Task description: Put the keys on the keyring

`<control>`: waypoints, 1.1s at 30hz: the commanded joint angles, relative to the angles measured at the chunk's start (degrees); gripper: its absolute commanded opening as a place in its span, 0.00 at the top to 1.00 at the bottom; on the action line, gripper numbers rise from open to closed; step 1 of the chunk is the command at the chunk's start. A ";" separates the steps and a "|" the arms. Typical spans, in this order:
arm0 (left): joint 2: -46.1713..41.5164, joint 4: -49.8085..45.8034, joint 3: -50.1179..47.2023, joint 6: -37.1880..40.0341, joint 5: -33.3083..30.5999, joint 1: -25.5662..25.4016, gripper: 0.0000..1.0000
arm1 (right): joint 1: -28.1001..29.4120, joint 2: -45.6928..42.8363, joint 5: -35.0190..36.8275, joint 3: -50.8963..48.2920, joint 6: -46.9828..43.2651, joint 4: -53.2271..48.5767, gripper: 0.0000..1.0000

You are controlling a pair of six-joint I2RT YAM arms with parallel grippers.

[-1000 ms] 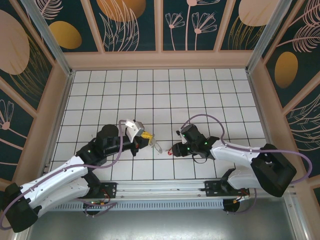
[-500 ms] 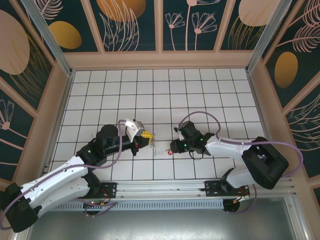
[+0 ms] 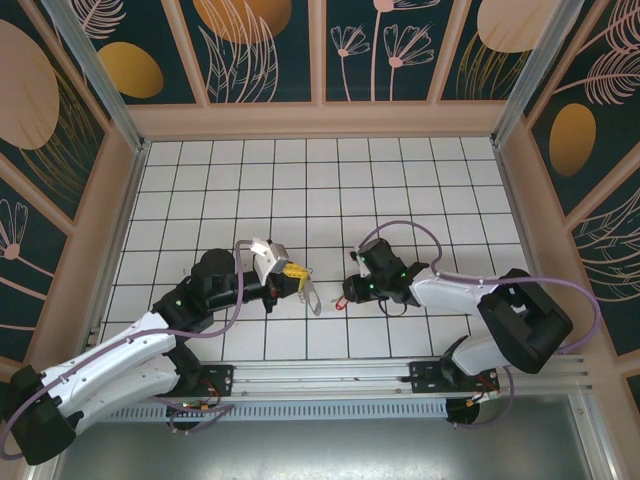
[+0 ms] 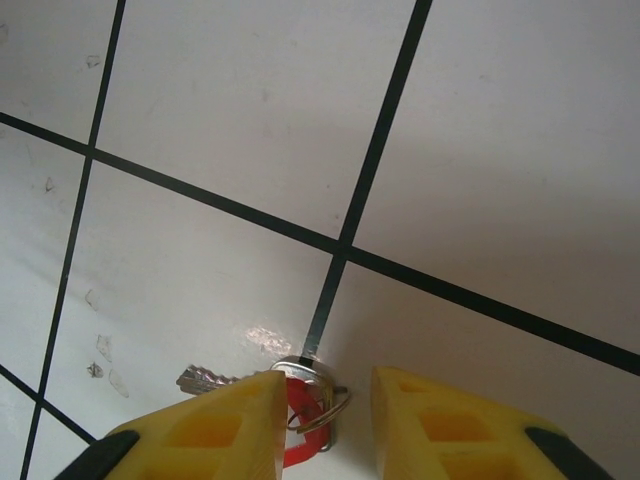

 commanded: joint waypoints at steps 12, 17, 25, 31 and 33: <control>-2.11 4.43 -0.78 -1.11 1.14 -0.22 1.00 | -1.41 0.35 -2.37 1.70 -0.18 -2.00 0.80; -2.36 4.51 -0.87 -1.19 1.16 -0.26 1.00 | -1.50 0.17 -1.92 1.45 -0.37 -3.20 0.81; -1.59 3.71 -0.61 -0.93 0.31 -0.21 1.00 | -2.11 0.19 -3.08 1.34 -0.89 -3.50 0.82; -1.67 3.46 -0.49 -0.82 0.18 -0.25 1.00 | -2.55 0.77 -4.16 1.52 -1.32 -3.13 0.85; -1.70 3.37 -0.41 -0.86 0.08 -0.26 1.00 | -2.64 0.76 -4.34 1.44 -1.25 -2.92 0.87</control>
